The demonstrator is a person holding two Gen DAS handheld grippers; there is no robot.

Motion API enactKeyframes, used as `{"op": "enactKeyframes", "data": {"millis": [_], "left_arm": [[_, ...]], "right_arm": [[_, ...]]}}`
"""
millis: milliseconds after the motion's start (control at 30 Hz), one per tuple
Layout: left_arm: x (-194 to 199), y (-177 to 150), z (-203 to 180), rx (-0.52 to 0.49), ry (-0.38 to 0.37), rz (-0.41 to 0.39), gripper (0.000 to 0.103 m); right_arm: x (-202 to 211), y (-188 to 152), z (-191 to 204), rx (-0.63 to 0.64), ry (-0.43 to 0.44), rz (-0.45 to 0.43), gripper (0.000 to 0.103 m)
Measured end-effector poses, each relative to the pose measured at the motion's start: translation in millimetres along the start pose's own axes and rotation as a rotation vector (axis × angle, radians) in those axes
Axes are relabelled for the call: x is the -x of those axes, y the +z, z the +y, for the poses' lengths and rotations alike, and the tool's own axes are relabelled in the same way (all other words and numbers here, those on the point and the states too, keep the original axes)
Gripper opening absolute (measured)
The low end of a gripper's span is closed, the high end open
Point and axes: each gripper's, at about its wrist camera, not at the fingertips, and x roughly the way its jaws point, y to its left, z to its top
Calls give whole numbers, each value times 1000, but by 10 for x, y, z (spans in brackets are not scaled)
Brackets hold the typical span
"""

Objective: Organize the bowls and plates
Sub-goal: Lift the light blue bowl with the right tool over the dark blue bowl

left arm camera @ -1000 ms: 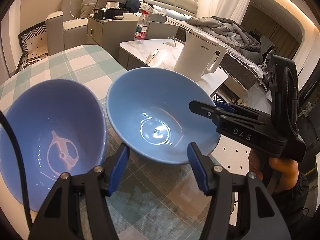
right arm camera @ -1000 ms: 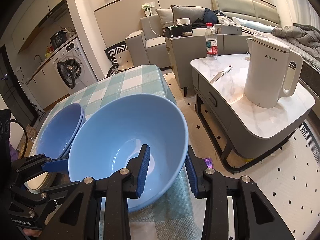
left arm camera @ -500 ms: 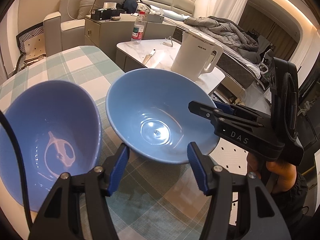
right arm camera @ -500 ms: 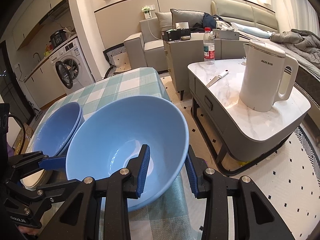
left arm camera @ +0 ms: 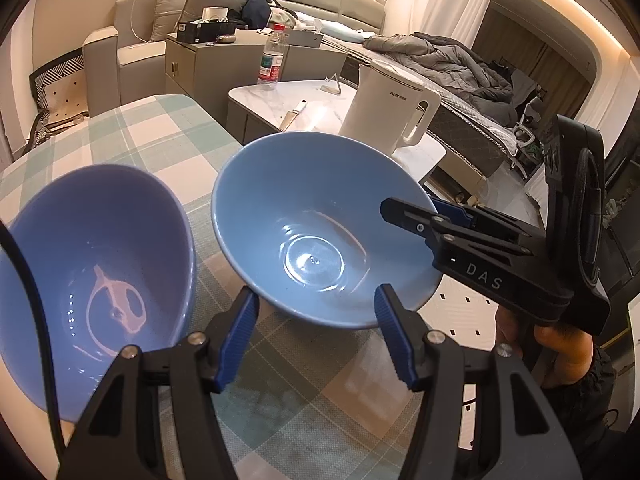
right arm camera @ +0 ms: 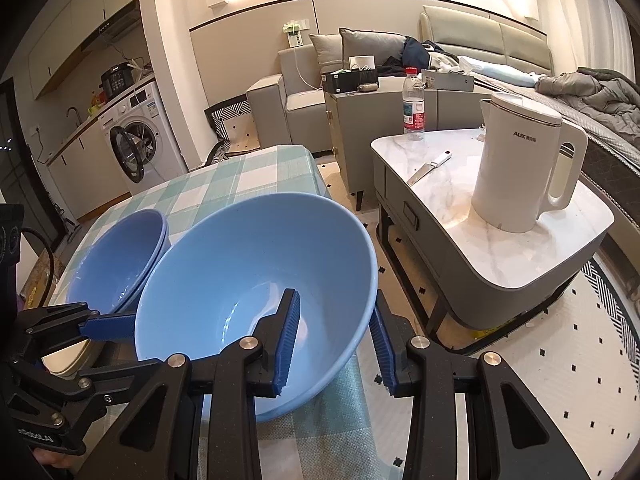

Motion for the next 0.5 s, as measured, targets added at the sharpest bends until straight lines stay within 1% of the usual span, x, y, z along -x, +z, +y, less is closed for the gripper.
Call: {"op": "enactKeyframes", "data": {"millis": [500], "left_arm": [[158, 49, -45, -23, 4, -44, 59]], "right_arm": [[212, 46, 62, 11, -8, -53, 37]]}}
